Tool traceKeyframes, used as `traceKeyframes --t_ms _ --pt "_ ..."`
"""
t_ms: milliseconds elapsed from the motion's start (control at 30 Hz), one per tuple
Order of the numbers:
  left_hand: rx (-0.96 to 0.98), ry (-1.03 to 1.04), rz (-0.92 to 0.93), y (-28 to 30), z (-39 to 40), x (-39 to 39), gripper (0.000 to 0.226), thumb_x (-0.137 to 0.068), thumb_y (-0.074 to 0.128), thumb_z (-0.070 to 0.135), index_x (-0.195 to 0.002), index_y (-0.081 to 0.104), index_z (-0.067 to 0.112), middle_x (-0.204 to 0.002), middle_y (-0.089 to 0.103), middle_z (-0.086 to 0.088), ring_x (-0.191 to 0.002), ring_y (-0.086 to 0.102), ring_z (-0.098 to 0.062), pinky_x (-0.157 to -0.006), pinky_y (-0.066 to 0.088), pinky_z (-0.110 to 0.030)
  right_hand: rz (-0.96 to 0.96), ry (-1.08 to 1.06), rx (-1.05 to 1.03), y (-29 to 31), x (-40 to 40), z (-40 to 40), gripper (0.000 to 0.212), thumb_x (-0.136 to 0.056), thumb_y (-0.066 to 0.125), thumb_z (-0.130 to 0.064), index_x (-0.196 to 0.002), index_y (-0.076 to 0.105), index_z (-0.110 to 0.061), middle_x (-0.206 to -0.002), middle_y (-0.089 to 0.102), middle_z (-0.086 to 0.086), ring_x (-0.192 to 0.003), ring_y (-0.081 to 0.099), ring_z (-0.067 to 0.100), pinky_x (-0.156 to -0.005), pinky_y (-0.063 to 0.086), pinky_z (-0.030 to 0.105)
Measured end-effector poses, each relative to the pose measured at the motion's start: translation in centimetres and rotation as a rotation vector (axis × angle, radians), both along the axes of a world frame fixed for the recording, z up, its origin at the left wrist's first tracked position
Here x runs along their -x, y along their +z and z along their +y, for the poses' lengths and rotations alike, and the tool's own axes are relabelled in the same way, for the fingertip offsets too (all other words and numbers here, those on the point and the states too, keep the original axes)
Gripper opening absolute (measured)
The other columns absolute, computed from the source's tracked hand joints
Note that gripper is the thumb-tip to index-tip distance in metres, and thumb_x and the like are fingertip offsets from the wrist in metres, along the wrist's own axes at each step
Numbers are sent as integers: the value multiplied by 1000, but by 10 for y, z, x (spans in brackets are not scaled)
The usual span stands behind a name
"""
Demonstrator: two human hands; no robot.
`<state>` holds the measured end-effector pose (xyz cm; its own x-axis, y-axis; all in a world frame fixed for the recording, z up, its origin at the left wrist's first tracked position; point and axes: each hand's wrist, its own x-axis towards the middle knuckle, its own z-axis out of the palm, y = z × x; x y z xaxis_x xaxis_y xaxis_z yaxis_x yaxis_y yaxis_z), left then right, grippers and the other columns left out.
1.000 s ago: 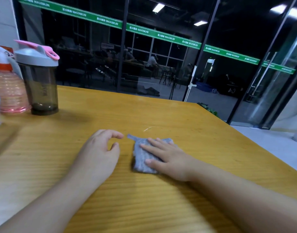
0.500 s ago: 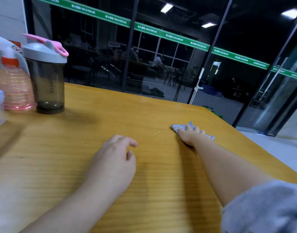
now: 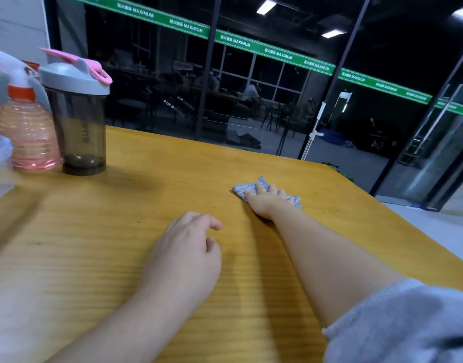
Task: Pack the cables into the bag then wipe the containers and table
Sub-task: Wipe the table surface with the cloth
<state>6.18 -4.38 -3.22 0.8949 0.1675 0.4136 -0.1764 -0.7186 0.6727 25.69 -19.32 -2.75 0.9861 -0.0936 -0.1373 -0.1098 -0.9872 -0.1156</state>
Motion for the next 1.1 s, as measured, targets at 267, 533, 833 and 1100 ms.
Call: traceKeyframes --t_ms 267,533,833,1100 --pt "-1 33 -16 -2 2 -4 31 -89 45 14 -116 53 28 -119 48 14 -112 44 -8 -94 36 -24 -11 87 -5 0 12 31 62 -96 11 -58 -152 3 -32 -160 -6 5 -146 -9 31 -115 -4 53" --pt "8 89 -23 2 10 -4 34 -89 44 11 -120 52 24 -125 48 8 -118 42 -12 -95 32 -23 -16 253 1 -1 37 40 62 -96 12 -60 -151 2 -35 -160 -7 1 -147 -9 28 -116 -5 51" --pt "-15 84 -34 4 23 -1 35 -89 44 9 -120 54 21 -126 49 3 -118 44 -17 -95 34 -26 -46 467 15 -2 75 38 57 -97 12 -57 -151 3 -39 -160 -5 -2 -147 -8 22 -118 -3 47" --pt "-160 -96 -110 1 17 9 31 -92 45 17 -122 52 20 -126 49 5 -118 44 -14 -96 31 -22 -23 684 -10 1 138 17 54 -99 16 -53 -149 2 -42 -160 -8 -5 -146 -12 16 -119 -5 40"
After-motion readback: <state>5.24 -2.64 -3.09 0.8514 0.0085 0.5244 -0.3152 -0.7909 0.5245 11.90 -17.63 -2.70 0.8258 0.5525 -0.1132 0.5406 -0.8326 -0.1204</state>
